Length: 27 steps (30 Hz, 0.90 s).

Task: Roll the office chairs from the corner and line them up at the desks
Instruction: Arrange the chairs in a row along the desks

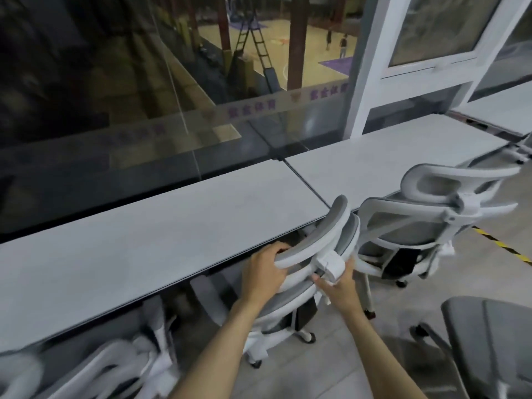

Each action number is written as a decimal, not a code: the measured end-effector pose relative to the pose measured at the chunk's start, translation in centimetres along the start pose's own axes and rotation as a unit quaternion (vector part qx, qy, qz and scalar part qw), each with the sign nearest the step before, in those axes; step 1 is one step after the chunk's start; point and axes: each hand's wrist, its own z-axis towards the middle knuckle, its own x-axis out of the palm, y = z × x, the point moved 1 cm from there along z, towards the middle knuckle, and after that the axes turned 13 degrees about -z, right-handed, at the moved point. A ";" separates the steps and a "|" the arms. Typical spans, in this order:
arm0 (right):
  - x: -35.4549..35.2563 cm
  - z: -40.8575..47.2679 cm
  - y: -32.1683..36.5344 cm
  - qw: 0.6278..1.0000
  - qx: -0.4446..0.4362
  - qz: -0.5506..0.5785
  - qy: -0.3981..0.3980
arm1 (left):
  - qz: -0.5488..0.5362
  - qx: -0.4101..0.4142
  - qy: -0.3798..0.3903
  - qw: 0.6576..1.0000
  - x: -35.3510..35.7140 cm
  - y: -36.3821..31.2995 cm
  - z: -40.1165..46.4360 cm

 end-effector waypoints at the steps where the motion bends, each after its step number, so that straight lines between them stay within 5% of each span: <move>1: 0.7 -0.2 0.0 1.000 0.014 -0.003 -0.001 | -0.008 -0.012 -0.002 1.000 -0.8 0.2 -0.1; 15: 11.0 -4.3 3.2 0.995 0.074 0.065 0.010 | 0.006 -0.049 -0.008 0.999 -9.9 4.9 -0.4; 27: 13.0 -7.5 4.0 0.994 0.102 0.039 0.009 | -0.016 -0.055 -0.006 0.998 -12.2 5.5 -2.9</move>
